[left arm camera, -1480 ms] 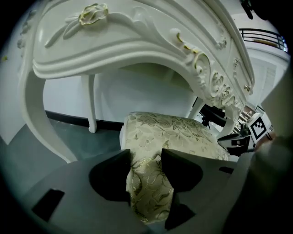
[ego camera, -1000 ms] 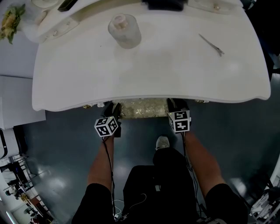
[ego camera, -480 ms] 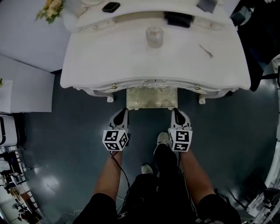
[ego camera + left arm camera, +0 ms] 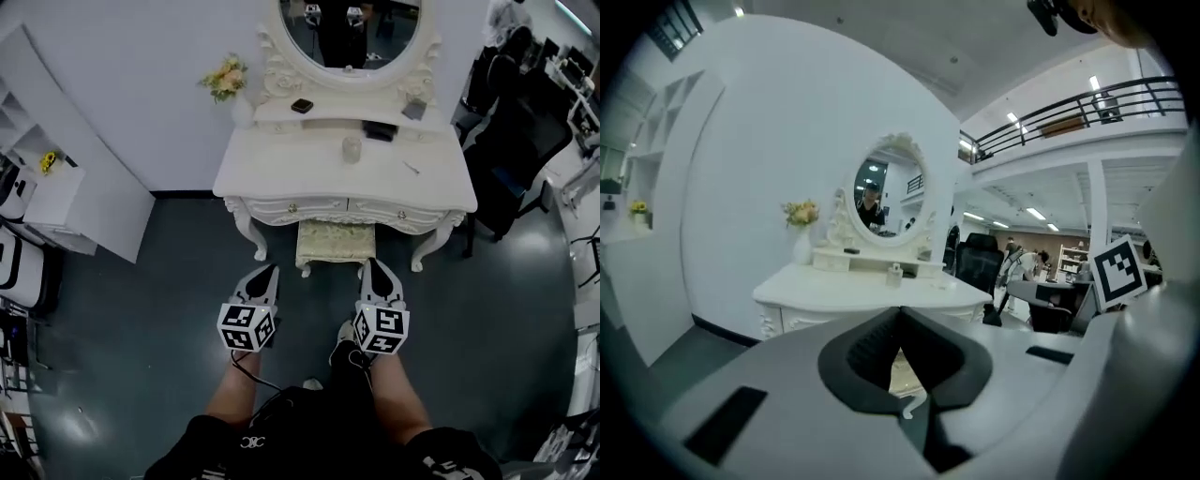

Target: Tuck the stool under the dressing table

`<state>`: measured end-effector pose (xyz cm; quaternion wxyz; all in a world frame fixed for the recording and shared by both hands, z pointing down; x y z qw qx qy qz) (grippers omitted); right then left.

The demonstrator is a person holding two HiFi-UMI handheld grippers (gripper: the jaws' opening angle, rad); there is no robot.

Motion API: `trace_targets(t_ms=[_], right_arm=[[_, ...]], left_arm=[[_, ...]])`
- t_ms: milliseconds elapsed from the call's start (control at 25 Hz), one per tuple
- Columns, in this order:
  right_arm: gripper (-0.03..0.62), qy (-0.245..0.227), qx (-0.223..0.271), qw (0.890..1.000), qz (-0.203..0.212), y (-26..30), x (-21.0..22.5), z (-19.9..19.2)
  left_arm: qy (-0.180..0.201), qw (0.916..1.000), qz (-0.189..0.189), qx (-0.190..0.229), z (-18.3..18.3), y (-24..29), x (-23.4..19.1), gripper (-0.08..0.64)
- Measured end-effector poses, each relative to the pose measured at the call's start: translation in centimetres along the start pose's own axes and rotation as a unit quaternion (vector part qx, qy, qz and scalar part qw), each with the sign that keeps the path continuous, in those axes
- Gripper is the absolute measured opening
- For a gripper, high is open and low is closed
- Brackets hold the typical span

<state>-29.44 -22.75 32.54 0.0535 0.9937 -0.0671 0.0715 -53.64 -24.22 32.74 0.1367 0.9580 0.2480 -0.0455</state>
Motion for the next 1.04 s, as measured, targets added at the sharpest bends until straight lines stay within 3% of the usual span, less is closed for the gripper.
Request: trace_targets(t_ms=[200,280,400,760,1040], right_arm=[[0.012,-0.029,0.032,0.999,0.019,-7.3,-4.0,7.6],[0.012,-0.038,0.045,0.998,0.025,-8.5,-5.2,9.7],[0.012,-0.042,0.057,0.997,0.026,-8.8,-6.1,11.8],[0.014,-0.06,0.072,0.995,0.028,-8.1,-7.1,16.1],[0.014,-0.061,0.062,0.996,0.03,-7.6,-6.7,15.9]], left_arm=[[0.047,0.9983,0.006,0.035,7.4,-8.5,2.9,0.018],[0.071,0.9965,0.006,0.045,9.5,-10.4,3.5,0.018],[0.076,0.995,0.003,0.065,11.6,-11.9,4.1,0.018],[0.078,0.9941,0.004,0.075,13.8,-12.1,3.7,0.018],[0.079,0.9942,-0.006,0.073,13.9,-10.9,4.4,0.019]])
Point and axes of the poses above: the fingertips, and each gripper's own axes: y forward along the fingers, x to its right, z out of its top, the point moved 5 cm from there along -y, backward along the fingers, and after that the axes turned 4 degrees about x, right-handed, at the moved point
